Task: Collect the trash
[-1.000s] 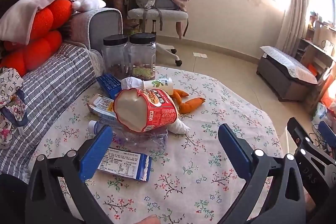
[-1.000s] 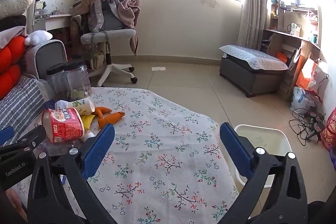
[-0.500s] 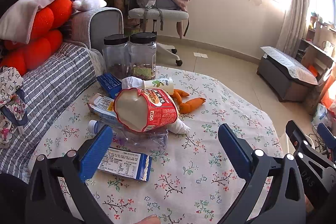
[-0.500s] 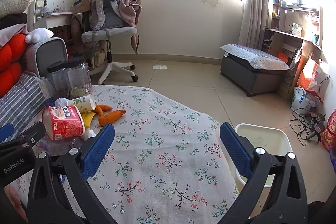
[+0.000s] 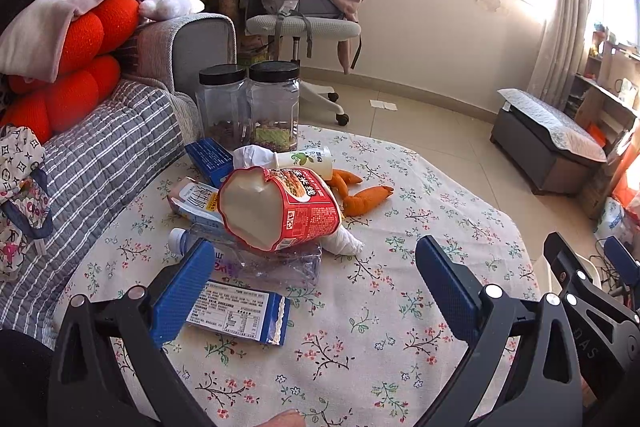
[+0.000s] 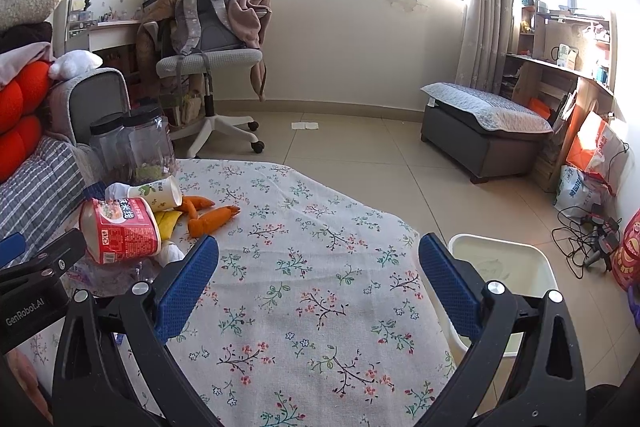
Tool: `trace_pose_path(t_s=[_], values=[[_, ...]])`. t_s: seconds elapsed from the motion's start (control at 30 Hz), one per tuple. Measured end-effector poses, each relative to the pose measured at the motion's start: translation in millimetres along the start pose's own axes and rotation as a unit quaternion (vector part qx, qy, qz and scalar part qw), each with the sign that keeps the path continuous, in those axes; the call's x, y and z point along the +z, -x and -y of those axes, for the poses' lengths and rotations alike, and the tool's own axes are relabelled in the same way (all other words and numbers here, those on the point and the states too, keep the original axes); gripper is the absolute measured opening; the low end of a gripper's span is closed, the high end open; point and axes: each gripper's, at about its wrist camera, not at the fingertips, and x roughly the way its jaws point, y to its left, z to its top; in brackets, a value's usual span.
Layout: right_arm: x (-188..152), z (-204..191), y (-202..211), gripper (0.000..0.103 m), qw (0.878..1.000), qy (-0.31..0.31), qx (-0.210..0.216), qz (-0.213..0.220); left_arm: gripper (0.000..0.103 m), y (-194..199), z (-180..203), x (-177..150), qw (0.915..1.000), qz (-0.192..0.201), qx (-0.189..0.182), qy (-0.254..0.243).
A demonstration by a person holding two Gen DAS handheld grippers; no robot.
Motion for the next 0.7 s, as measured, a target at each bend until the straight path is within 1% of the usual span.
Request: trace_pose_path(t_s=[0.13, 0.5, 0.63, 0.7], values=[[-1.4, -0.4, 0.1, 0.096, 1.0, -0.002, 0.001, 0.006, 0.098, -0.6, -1.1, -0.9, 1.0, -0.001, 0.001, 0.001], [-5.0, -2.0, -1.6, 0.096, 1.0, 0.005, -0.001, 0.004, 0.098, -2.1, -1.4, -0.3, 1.0, -0.002, 0.004, 0.004], [-5.5, -5.0, -3.0, 0.096, 1.0, 0.024, -0.011, 0.001, 0.098, -2.8, -2.1, -0.7, 1.0, -0.004, 0.005, 0.006], [-5.7, -4.7, -2.7, 0.096, 1.0, 0.023, -0.011, 0.002, 0.098, -3.4, -2.3, -0.9, 1.0, -0.004, 0.005, 0.007]])
